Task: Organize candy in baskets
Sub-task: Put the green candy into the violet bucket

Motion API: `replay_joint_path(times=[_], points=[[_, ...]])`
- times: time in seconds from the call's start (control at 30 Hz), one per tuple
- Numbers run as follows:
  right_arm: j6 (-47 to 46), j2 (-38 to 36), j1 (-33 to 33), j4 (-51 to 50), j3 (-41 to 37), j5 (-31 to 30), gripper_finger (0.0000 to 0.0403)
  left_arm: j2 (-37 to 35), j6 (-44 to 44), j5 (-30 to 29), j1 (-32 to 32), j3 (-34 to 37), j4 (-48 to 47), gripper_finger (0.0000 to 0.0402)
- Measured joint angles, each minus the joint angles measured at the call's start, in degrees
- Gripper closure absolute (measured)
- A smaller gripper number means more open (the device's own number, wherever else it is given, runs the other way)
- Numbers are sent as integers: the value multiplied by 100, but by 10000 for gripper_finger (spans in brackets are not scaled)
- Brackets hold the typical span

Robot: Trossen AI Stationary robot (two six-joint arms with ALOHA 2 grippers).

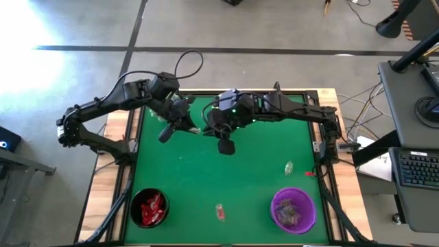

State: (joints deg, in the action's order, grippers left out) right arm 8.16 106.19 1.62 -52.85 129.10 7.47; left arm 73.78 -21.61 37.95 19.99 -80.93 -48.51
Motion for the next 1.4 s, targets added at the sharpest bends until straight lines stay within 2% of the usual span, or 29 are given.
replay_joint_path(times=[0.33, 0.57, 0.8, 1.07, 1.23, 1.4], points=[[90, 0, 16, 215, 0, -22, 353, 0, -13, 7, 0, 0, 225, 401], [148, 4, 14, 255, 0, -254, 353, 18, 15, -5, 0, -2, 285, 401], [140, 71, 16, 257, -2, -265, 353, 88, 20, -298, -2, -4, 446, 401], [-80, 79, 22, 250, -2, -346, 353, 142, 0, -317, 4, -4, 464, 401], [-361, 79, 61, 289, -103, -711, 355, 140, -15, -404, 17, -4, 566, 401], [-367, 79, 73, 288, -129, -722, 371, 146, -17, -399, 15, -4, 590, 401]])
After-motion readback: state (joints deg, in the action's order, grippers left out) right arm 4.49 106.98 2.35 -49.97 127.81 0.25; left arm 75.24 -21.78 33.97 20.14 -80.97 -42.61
